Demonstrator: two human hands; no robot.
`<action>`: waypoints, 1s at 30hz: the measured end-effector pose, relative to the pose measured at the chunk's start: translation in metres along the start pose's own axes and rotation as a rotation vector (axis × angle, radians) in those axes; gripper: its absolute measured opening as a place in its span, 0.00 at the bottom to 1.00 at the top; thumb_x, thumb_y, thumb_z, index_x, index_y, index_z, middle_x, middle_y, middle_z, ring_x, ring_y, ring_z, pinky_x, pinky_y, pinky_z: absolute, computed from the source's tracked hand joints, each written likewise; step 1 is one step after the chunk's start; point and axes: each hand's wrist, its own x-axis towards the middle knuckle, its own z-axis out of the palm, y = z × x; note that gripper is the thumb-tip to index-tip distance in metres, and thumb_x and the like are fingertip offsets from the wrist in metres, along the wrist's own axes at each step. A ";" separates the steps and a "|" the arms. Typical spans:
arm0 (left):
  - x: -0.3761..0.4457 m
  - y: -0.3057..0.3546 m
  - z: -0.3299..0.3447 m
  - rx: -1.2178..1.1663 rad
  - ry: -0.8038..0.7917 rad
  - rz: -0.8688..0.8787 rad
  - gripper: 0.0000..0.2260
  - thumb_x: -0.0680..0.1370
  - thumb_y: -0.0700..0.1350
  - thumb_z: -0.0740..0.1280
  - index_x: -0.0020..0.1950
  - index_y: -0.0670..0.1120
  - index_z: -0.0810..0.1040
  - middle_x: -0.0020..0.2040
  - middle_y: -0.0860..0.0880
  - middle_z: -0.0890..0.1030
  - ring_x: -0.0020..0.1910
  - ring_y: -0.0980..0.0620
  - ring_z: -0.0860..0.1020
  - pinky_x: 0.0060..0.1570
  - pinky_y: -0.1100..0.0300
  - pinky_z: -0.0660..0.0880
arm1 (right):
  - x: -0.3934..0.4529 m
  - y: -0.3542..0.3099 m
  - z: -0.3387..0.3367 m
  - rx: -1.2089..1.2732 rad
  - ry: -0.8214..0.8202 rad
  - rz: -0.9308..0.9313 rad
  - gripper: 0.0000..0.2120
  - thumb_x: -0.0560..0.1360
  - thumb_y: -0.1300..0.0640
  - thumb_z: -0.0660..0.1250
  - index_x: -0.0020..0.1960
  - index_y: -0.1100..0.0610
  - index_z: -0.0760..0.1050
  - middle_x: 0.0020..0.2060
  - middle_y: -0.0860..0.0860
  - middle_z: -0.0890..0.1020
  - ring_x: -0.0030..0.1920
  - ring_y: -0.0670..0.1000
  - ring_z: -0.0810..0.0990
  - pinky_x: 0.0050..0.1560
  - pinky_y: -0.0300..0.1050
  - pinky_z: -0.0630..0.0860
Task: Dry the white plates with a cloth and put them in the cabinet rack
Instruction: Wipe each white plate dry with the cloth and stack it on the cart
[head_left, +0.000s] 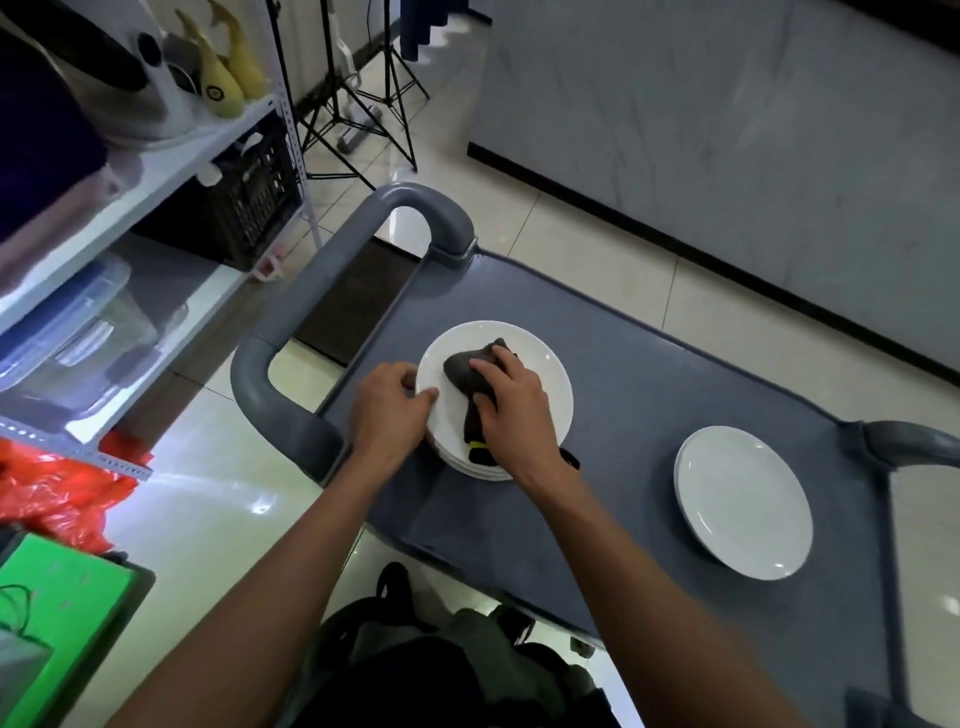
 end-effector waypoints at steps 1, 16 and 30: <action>0.001 0.001 0.001 -0.001 -0.001 -0.007 0.10 0.74 0.51 0.73 0.52 0.49 0.82 0.50 0.50 0.82 0.47 0.47 0.80 0.49 0.48 0.79 | -0.002 0.000 0.002 -0.051 -0.004 -0.005 0.21 0.79 0.60 0.64 0.71 0.52 0.72 0.76 0.53 0.65 0.73 0.59 0.64 0.71 0.56 0.65; 0.005 0.019 -0.002 -0.106 -0.009 -0.018 0.06 0.75 0.47 0.71 0.49 0.52 0.77 0.45 0.54 0.80 0.45 0.51 0.79 0.44 0.57 0.73 | -0.018 0.012 0.010 0.074 0.119 -0.016 0.26 0.78 0.61 0.66 0.75 0.54 0.67 0.76 0.52 0.65 0.72 0.58 0.65 0.73 0.56 0.64; 0.001 0.043 -0.018 -0.709 -0.472 -0.161 0.19 0.78 0.28 0.61 0.61 0.47 0.79 0.49 0.42 0.84 0.42 0.46 0.84 0.30 0.52 0.80 | -0.028 0.013 0.006 0.079 0.181 -0.185 0.22 0.80 0.67 0.60 0.73 0.56 0.71 0.74 0.52 0.70 0.69 0.61 0.68 0.70 0.57 0.66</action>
